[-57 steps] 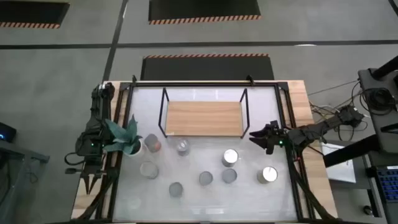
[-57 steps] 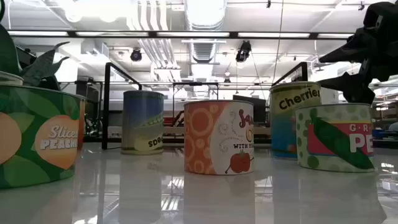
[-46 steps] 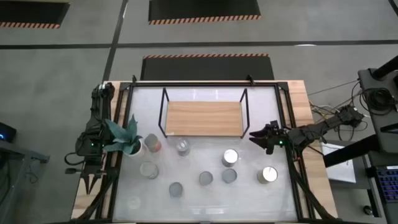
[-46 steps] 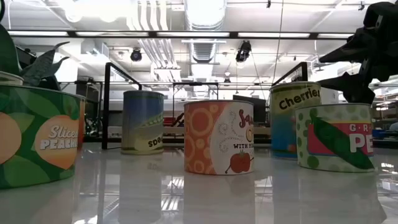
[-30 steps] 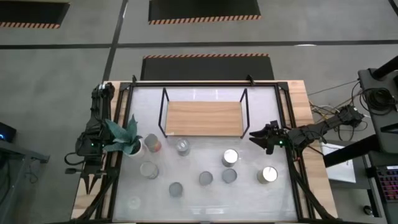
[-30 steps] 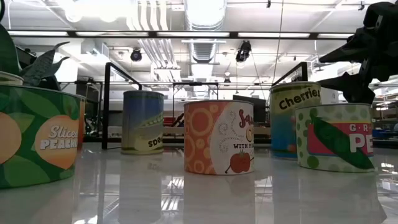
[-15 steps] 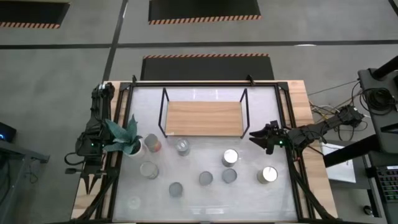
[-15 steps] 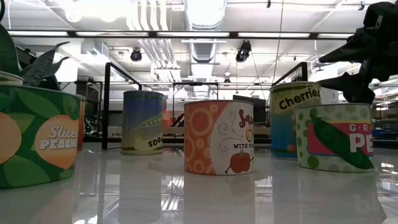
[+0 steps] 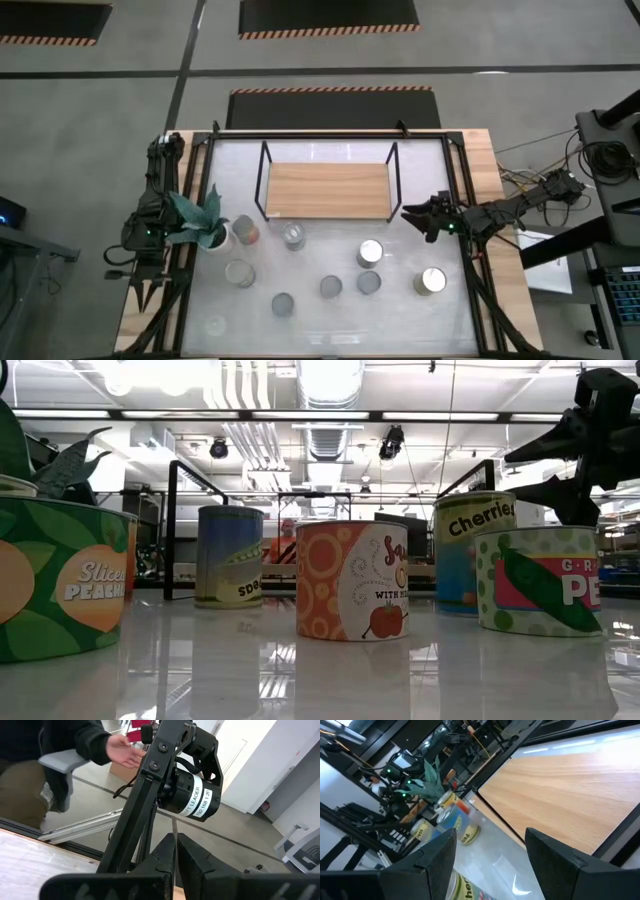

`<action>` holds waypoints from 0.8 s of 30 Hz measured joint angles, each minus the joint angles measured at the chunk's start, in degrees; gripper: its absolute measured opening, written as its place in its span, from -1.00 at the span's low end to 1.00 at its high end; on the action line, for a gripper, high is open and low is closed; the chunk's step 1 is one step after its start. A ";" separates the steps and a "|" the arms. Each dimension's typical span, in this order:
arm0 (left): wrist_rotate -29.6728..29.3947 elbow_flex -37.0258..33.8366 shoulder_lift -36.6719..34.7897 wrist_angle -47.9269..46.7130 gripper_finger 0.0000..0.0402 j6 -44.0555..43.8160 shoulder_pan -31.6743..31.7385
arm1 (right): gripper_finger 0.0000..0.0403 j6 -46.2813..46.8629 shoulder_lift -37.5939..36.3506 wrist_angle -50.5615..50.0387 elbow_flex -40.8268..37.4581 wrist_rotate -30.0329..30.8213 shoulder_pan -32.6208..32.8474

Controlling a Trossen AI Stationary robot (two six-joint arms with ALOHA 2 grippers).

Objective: Pick and place cans onto a shelf
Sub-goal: Put the large canned cherries on the shelf

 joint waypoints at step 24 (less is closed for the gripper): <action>6.03 -0.01 0.00 26.92 -1.00 -13.14 0.00 | 0.12 -0.23 -0.01 1.72 0.00 10.54 -0.11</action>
